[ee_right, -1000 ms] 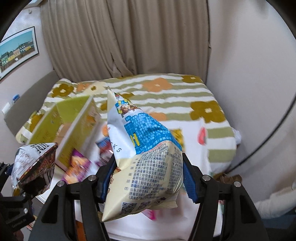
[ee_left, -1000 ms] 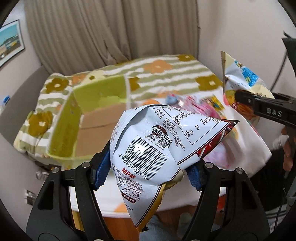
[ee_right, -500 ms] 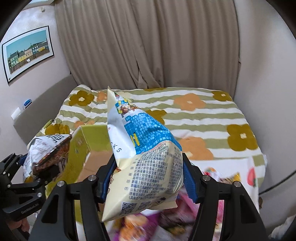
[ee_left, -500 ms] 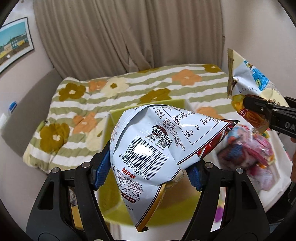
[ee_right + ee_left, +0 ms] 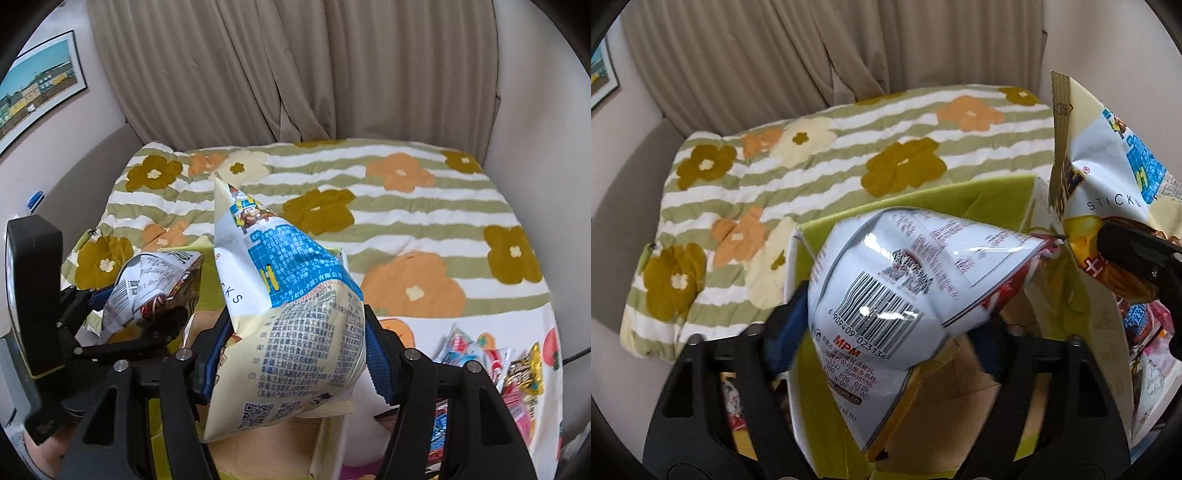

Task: Organize snacks
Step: 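Carry both bags over the green box and release them inside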

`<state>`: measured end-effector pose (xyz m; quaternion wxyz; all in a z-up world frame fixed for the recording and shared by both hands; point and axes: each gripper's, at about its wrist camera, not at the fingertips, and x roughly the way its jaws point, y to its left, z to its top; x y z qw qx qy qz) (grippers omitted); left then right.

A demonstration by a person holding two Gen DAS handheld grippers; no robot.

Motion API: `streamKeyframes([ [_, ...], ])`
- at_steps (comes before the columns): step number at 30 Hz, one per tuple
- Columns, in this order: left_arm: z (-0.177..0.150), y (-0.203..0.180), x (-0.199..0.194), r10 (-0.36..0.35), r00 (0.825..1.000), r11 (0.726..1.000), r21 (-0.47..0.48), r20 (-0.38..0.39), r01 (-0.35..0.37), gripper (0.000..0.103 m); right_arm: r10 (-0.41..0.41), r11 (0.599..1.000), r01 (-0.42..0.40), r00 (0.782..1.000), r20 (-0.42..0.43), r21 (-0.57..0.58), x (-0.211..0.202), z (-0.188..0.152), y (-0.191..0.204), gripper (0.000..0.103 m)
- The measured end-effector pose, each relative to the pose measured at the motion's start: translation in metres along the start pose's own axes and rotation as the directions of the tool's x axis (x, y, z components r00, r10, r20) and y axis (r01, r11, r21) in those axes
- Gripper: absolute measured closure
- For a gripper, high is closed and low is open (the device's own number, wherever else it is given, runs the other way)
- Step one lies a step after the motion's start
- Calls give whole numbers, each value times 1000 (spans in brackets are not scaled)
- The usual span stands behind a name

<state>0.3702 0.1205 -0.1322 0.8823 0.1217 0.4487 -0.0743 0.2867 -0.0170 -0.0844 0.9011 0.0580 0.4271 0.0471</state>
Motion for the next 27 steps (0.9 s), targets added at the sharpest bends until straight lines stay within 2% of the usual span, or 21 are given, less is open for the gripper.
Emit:
streamKeyframes([
  [2,-2,3,0,-5,1000,1000,-15,10,6,0,-5,1000,5,1000,-9,6,6,1,3,44],
  [7,-11,14,-11,14,1000,998,-56,4,-14,0,9,1000,-9,1000,-22,4,17,6,4,44],
  [14,-35,33,-33,35,999,990,-133,-10,-36,0,74,997,-75,997,-36,-31,17,13,13,44],
  [18,-39,37,-34,51,998,986,-157,-20,-54,0,125,990,-128,990,-62,-54,30,18,24,44],
  [23,-42,40,-38,78,997,984,-159,-24,-80,0,121,987,-130,988,-96,-96,51,18,36,43],
  [24,-42,40,-38,81,996,983,-161,-25,-84,0,121,986,-131,988,-97,-99,52,18,36,40],
  [26,-43,41,-39,82,996,983,-165,-26,-85,0,127,987,-134,989,-76,-92,52,18,35,24],
  [27,-43,40,-40,81,996,982,-167,-26,-85,0,139,985,-144,988,-63,-92,51,17,35,6],
])
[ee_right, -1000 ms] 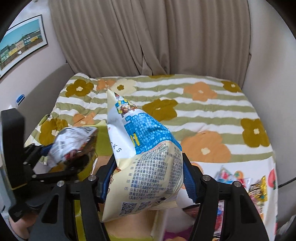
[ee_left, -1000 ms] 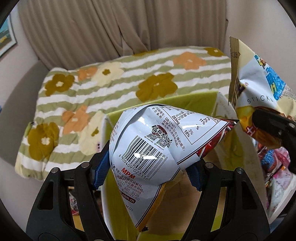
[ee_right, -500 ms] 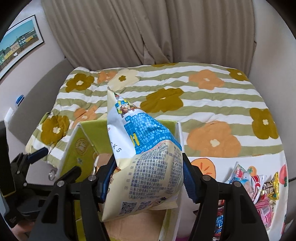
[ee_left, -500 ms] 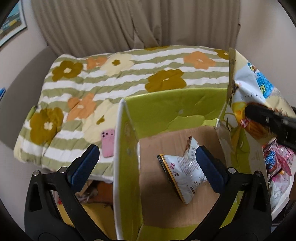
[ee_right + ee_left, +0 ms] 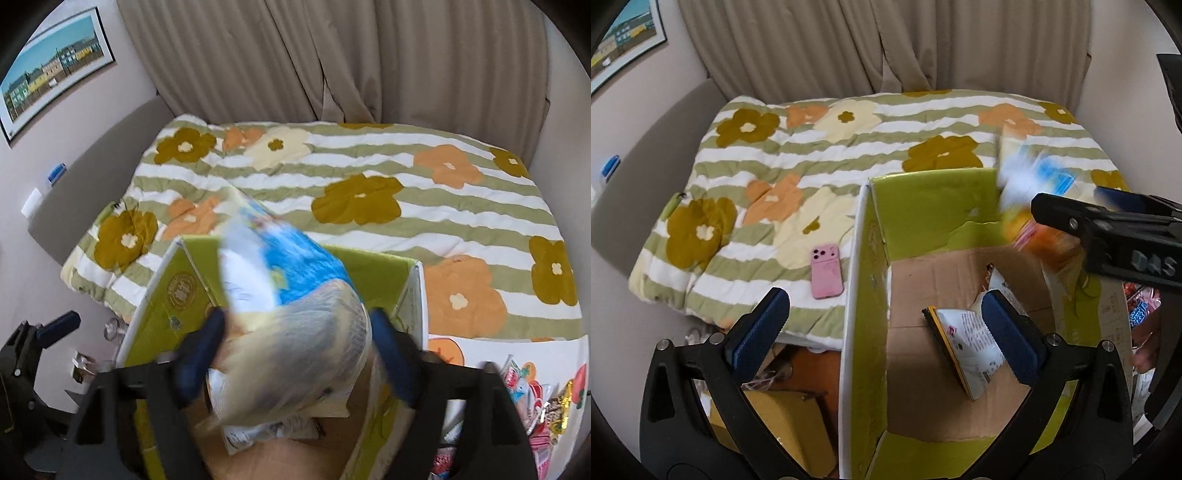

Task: Organize snacks
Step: 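Carry both bags over the green box and release them inside, then move both tools back over the snack pile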

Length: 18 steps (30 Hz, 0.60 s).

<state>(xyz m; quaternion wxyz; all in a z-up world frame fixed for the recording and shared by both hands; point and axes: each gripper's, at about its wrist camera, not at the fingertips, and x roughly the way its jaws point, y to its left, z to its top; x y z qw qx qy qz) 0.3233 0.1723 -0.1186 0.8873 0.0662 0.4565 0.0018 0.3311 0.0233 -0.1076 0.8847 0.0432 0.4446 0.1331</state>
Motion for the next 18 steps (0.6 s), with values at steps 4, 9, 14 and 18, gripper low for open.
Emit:
streamKeyframes([
  [4,-3,0,-3,-3,1000,1000,-1,0,3,0,-21,998,21,1000,-1,-52,-6,-6,6,0],
  [9,-11,3,-8,-8,1000,1000,-3,-3,8,0,-26,999,25,999,-22,-40,-13,-17,5,0],
  [14,-14,4,-17,-15,1000,1000,2,15,15,0,-44,999,44,999,20,-23,-35,-22,5,0],
  [18,-16,3,-28,-38,999,999,9,37,38,0,-63,998,64,996,57,-16,-54,-25,9,0],
])
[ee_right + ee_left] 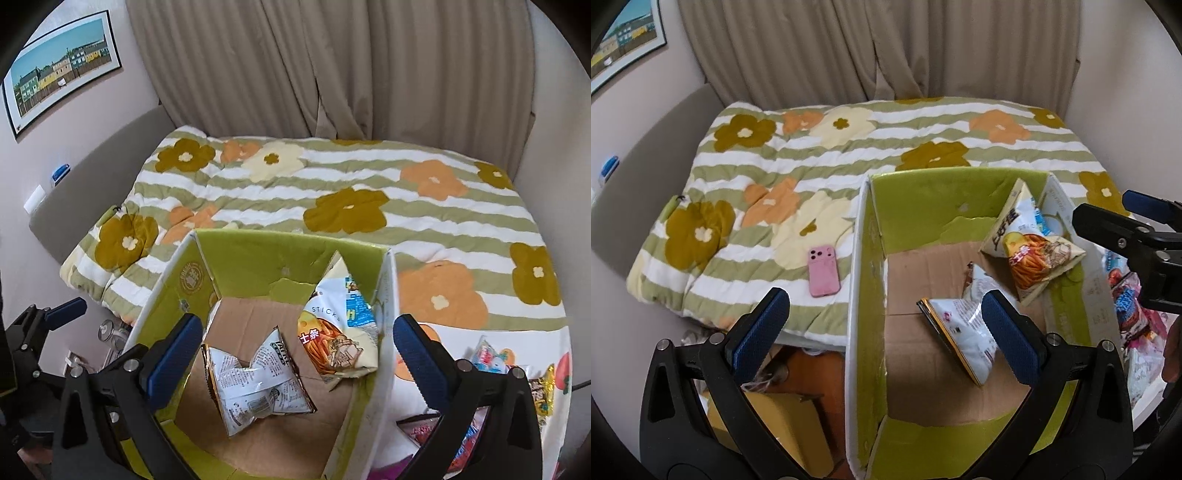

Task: Organize snacks
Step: 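Move both tools back over the snack pile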

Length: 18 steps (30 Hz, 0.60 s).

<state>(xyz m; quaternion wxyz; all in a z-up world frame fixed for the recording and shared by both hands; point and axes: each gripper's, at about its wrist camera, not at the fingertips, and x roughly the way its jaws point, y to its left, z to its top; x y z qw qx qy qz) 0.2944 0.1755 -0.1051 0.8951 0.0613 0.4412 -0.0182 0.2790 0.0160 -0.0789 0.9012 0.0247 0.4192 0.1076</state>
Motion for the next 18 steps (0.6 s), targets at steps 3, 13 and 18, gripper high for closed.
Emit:
streamKeyframes([
  [3,0,-3,-11,-6,1000,1000,2,15,6,0,-18,1000,18,1000,19,-2,-15,-3,0,0],
  [13,-16,-42,-75,23,993,1000,-14,113,-22,0,-2,1000,3,995,99,-10,-82,-21,-27,0],
  [18,-38,-79,-106,13,990,998,-57,139,-5,0,6,999,-2,992,129,-36,-117,-42,-55,0],
])
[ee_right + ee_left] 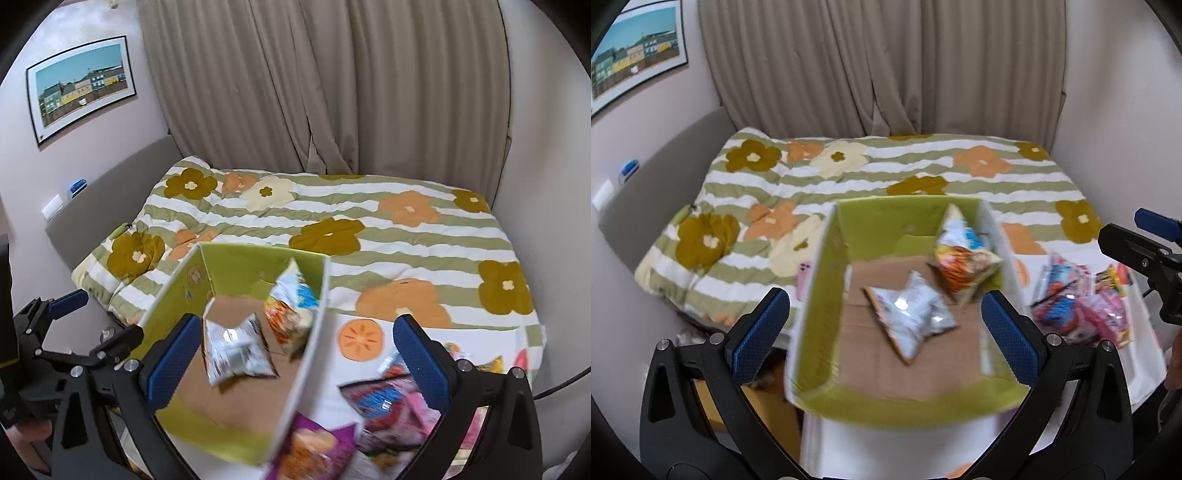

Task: Organize snacks
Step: 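Move both tools back over the snack pile, then grasp the grey-blue printed bag with the left tool while the right tool grasps the pink-white bag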

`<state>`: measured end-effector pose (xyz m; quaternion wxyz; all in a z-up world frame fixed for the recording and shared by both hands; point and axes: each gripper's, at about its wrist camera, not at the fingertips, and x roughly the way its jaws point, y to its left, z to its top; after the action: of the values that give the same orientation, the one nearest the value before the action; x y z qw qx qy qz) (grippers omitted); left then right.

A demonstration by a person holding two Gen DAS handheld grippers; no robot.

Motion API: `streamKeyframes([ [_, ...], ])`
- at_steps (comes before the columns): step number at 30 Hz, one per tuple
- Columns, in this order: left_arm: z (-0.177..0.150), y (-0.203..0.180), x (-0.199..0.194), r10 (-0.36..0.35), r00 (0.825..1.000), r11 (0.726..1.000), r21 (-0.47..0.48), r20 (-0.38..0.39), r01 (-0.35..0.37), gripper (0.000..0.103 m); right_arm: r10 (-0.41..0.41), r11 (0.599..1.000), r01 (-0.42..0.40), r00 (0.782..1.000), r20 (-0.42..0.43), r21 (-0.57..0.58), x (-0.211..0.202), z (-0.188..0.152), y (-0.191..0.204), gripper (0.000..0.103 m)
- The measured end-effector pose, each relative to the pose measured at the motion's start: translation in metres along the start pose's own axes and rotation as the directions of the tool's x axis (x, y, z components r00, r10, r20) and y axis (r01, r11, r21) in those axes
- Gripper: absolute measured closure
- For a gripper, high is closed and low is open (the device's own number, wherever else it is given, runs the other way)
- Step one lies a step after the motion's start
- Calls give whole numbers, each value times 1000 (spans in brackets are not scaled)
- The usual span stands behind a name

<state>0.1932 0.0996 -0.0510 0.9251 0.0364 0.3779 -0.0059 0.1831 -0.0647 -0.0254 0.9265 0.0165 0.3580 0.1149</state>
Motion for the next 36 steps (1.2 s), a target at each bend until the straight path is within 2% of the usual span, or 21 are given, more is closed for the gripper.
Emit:
streamKeyframes([
  [12,-71,-101,-49,-11,1000,999,-48,4,12,0,-10,1000,10,1000,20,-9,-71,-61,-88,0],
  [19,-104,-158,-54,-78,997,997,5,-4,78,0,-21,1000,21,1000,6,19,-91,-100,-137,0],
  [27,-136,-220,-17,-168,982,978,110,-88,177,0,-22,995,27,998,-50,94,-78,-146,-182,0],
  [32,-153,-248,11,-175,980,961,198,-96,192,0,-46,990,55,996,-74,129,-63,-172,-201,0],
  [36,-162,-260,33,-157,980,952,246,-119,182,0,-76,985,94,989,-126,144,-47,-191,-213,0],
])
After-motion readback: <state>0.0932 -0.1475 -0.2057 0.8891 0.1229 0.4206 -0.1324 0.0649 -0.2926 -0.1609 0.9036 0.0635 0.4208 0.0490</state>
